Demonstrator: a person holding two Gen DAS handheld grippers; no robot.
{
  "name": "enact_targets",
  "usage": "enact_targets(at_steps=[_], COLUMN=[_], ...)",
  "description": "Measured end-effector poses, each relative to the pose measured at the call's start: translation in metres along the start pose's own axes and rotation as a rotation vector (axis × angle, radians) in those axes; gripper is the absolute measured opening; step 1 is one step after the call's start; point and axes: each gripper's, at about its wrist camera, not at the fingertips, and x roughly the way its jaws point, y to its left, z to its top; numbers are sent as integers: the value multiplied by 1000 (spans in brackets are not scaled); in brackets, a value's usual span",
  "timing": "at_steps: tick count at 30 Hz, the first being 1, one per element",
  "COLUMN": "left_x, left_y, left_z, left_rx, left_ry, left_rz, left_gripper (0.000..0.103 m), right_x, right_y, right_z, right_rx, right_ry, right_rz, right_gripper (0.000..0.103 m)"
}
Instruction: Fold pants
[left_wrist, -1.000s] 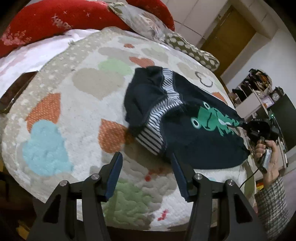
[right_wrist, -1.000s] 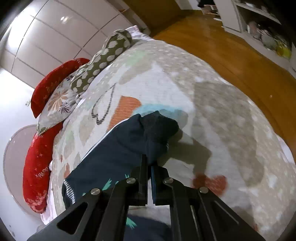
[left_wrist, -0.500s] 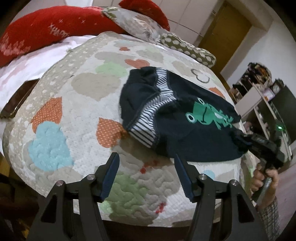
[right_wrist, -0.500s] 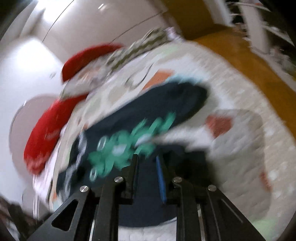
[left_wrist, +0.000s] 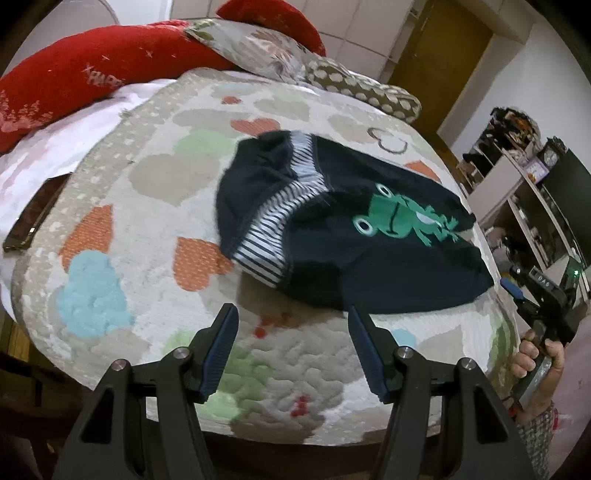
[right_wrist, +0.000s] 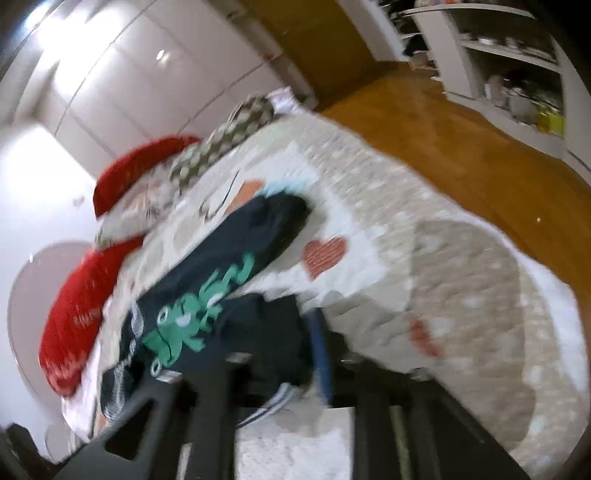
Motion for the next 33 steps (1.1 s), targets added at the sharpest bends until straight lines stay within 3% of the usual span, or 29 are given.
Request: enact_targets(at_steps=[2,6,7,8,9,17,19,21,24,26,28,33], left_x=[3,3,2,0,-2,-4,-1,2,6,10,16,44], left_y=[-9,-22,-23,-23,-22,-2,-2,-3,-5,-7,-8,-10], left_z=[-2,-5,-5,-5,-4,0,-1,0,9,23,36,62], left_rx=[17,54,59,58,54,-21,-19,-13,9,24,37,67], left_ry=[12,16,13,9,4,-2,7,10,-3,-35,-66,-70], left_rz=[-8,-4,-2,2,5,8,11,16,38,60,92,113], left_gripper=[61,61,61,61,61,61,61,61,62,67,69,70], right_x=[3,25,31,38,41,20,15,7,-13,-26,-27,11], right_y=[-4,9,14,18,20,-1,-2,3,13,25,37,60], right_z=[1,-10,-15,-20,-21,-11,-7,-6,-2,0,1,-9], right_rx=[19,-40,-68,-93,-101,-56,-64,-79,-98,-127,-158,-221], right_ry=[12,95,114,132,146,59,55,36,-57,-111,-110,31], right_rz=[28,39,50,62,63,-81,-85,-99,-141,-136,-104,-43], right_gripper=[56,56,51,23,11,10,11,19,45,45,45,45])
